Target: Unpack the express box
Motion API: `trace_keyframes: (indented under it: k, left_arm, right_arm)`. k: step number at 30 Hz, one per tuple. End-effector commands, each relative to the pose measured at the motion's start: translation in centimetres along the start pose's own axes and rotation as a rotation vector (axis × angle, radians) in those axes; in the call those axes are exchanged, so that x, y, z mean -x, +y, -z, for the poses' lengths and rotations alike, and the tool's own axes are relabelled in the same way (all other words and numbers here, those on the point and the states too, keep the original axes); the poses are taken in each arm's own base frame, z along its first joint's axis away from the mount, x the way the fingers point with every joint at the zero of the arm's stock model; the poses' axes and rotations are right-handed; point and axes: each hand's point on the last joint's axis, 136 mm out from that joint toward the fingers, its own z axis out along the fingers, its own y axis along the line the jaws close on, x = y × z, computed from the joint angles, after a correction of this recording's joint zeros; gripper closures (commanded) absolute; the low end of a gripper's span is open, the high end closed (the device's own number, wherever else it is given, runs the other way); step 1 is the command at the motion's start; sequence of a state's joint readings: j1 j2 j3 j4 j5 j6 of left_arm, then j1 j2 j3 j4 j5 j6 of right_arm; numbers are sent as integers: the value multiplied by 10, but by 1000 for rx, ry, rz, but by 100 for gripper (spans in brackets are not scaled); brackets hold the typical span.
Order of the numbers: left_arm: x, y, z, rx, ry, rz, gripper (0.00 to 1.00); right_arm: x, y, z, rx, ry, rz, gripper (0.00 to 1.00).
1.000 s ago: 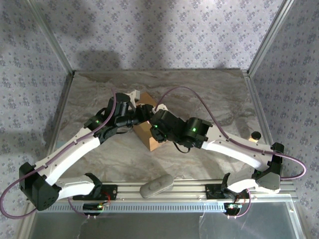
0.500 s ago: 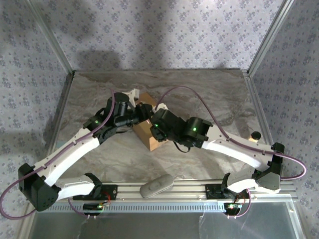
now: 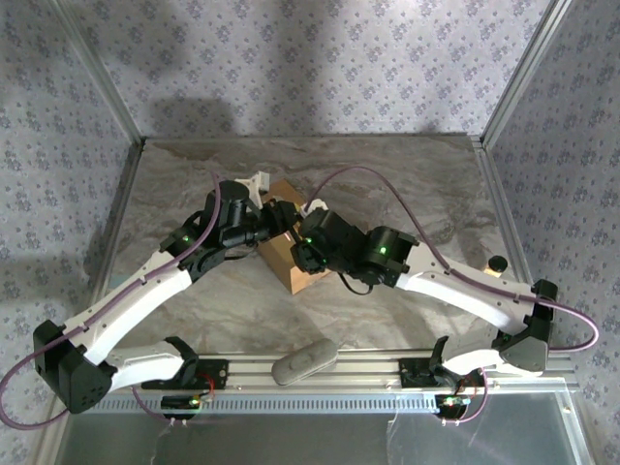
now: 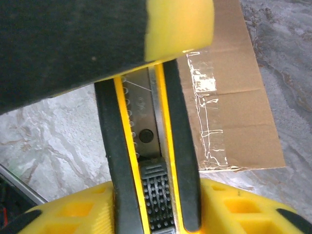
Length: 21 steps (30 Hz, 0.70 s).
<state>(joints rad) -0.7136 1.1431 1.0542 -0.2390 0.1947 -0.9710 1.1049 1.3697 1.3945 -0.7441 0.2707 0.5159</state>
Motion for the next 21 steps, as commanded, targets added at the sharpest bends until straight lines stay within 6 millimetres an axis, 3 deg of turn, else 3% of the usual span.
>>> trace_keyframes:
  k: [1,10,15,21]
  left_arm:
    - [8,-2,8,-5,-40,-19,100]
    - [23,-6,16,-18,-89,-21,100]
    - [47,-19,26,-20,-131,-15,100]
    - [96,-44,43,-39,-226,-8,100]
  right_arm:
    - [12,0,17,50,-60,-54,44]
    - [16,-1,27,180,-87,-165,34]
    - [38,-7,40,335,-145,-282,28]
    - [92,-29,67,551,-277,-458,23]
